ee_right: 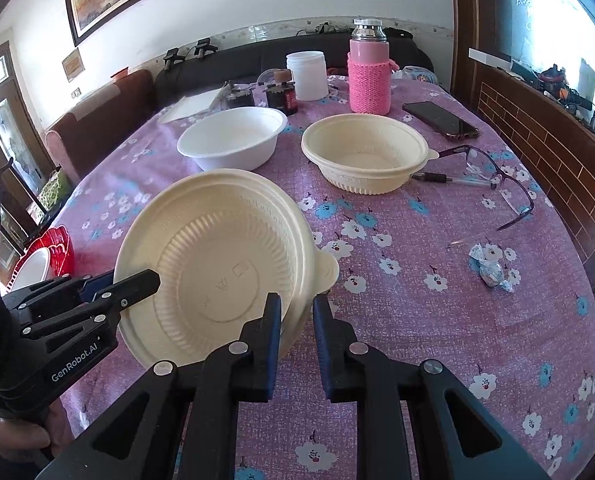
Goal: Organize plates and bowls
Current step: 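Lift the cream bowl with both tools and carry it toward the red plates, then lower the cream bowl into the white bowl and open both tools, then withdraw both tools and move the right tool to the other white bowl, then grasp the white bowl rim with both tools and lift it, then carry the lifted white bowl toward the red plate stack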
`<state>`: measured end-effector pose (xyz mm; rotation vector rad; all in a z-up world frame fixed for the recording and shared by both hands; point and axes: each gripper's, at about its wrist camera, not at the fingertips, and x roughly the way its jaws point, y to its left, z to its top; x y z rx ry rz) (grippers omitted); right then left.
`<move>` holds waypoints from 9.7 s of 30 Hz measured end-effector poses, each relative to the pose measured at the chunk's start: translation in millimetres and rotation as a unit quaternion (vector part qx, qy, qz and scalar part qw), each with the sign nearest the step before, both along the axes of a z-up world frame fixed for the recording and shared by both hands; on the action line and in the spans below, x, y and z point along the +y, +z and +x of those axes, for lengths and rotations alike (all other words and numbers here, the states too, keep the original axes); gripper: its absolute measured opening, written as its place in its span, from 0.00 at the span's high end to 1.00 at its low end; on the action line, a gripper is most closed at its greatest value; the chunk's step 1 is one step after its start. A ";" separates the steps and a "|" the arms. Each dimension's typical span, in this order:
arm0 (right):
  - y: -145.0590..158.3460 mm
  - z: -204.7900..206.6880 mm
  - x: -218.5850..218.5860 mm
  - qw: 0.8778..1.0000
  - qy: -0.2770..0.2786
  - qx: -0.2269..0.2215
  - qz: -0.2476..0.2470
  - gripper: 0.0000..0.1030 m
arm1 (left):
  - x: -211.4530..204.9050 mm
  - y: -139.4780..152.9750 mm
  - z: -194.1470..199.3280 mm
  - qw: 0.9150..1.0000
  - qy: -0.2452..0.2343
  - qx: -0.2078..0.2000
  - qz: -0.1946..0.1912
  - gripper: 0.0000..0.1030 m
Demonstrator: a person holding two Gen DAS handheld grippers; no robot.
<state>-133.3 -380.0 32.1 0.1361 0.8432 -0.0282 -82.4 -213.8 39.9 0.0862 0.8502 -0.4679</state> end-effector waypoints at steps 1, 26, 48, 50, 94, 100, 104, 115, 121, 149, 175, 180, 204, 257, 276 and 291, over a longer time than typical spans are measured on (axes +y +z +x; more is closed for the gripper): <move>0.3 -0.1 1.4 1.000 0.001 -0.001 -0.002 0.83 | 1.3 0.1 -0.5 1.000 0.001 -0.001 0.000 0.82; 8.1 4.3 39.3 0.998 0.016 -0.014 -0.054 0.83 | 30.6 3.5 -1.8 0.999 0.022 -0.011 -0.023 0.82; 31.8 6.2 69.5 0.996 0.039 -0.042 -0.071 0.82 | 59.9 33.0 -14.3 0.997 0.042 -0.047 -0.042 0.82; 34.1 6.6 72.9 0.995 0.043 -0.045 -0.072 0.82 | 63.7 35.0 -15.2 0.997 0.045 -0.048 -0.044 0.82; 61.2 32.3 226.1 0.968 0.250 -0.007 0.014 0.82 | 257.4 59.4 -65.6 0.974 0.196 -0.021 -0.112 0.70; 45.6 44.7 250.7 0.964 0.265 0.016 0.029 0.82 | 279.4 50.8 -57.9 0.966 0.230 -0.013 -0.117 0.70; 37.7 53.3 255.7 0.962 0.269 0.036 0.043 0.82 | 284.4 46.6 -56.0 0.965 0.234 -0.007 -0.115 0.70; 22.5 59.7 258.5 0.960 0.270 0.063 0.050 0.82 | 288.0 29.9 -44.0 0.964 0.243 0.015 -0.111 0.70; 22.7 62.4 259.4 0.959 0.271 0.062 0.051 0.81 | 290.2 27.8 -40.6 0.962 0.248 0.016 -0.110 0.70; 43.8 52.8 215.0 0.966 0.247 0.021 0.074 0.63 | 288.3 49.2 -50.3 0.959 0.264 -0.018 -0.098 0.64; 28.2 113.6 5.9 0.991 0.013 0.033 0.129 0.63 | 93.2 71.1 -21.1 0.997 0.046 -0.006 -0.061 0.50; 19.6 153.5 -5.5 0.986 -0.013 0.045 0.160 0.63 | 77.0 64.2 -23.3 0.998 0.026 0.004 -0.063 0.50; 5.4 132.0 -27.7 0.976 0.010 0.081 0.204 0.93 | 76.1 55.6 -11.5 0.997 0.035 0.017 -0.059 0.50; 0.3 7.0 -62.0 0.992 -0.002 0.021 0.120 0.86 | -20.5 19.0 -2.1 0.999 -0.041 -0.002 0.009 0.84; -1.1 20.0 -12.0 0.995 0.033 0.027 0.093 0.86 | 19.7 14.7 -14.7 1.000 0.000 -0.026 0.014 0.84; 0.7 23.4 8.8 0.996 0.038 0.031 0.077 0.86 | 35.7 16.7 -17.6 0.999 0.015 -0.035 0.006 0.84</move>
